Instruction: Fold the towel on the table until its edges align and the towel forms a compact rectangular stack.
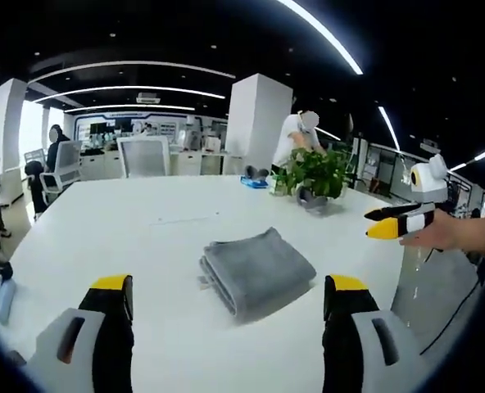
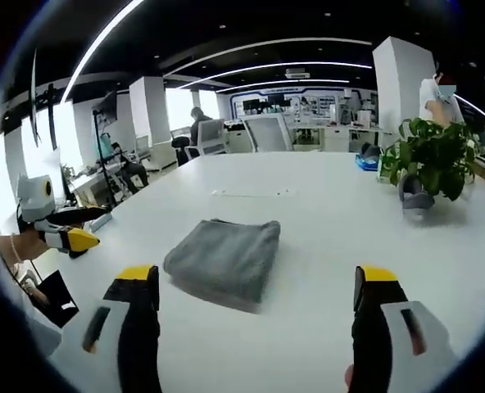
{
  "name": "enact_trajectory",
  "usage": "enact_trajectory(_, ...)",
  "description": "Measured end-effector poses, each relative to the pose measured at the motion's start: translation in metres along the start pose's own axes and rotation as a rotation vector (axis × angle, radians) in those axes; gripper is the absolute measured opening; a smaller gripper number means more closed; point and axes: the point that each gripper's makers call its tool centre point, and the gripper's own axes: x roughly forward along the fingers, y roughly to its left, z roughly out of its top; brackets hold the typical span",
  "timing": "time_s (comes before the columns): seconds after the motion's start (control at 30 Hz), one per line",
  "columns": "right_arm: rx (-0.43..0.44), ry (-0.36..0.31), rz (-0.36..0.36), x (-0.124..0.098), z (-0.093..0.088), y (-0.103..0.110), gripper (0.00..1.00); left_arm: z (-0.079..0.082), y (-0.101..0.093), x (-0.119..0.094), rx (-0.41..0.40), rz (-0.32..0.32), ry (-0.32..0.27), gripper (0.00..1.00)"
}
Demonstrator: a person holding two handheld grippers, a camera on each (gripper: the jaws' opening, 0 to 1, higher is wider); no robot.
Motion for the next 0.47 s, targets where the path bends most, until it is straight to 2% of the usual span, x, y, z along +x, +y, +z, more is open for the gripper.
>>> enact_trajectory(0.47, -0.009, -0.003, 0.001, -0.0033, -0.0015, 0.0037, 0.99, -0.0053, 0.0052, -0.0088, -0.012, 0.022, 0.008, 1.00)
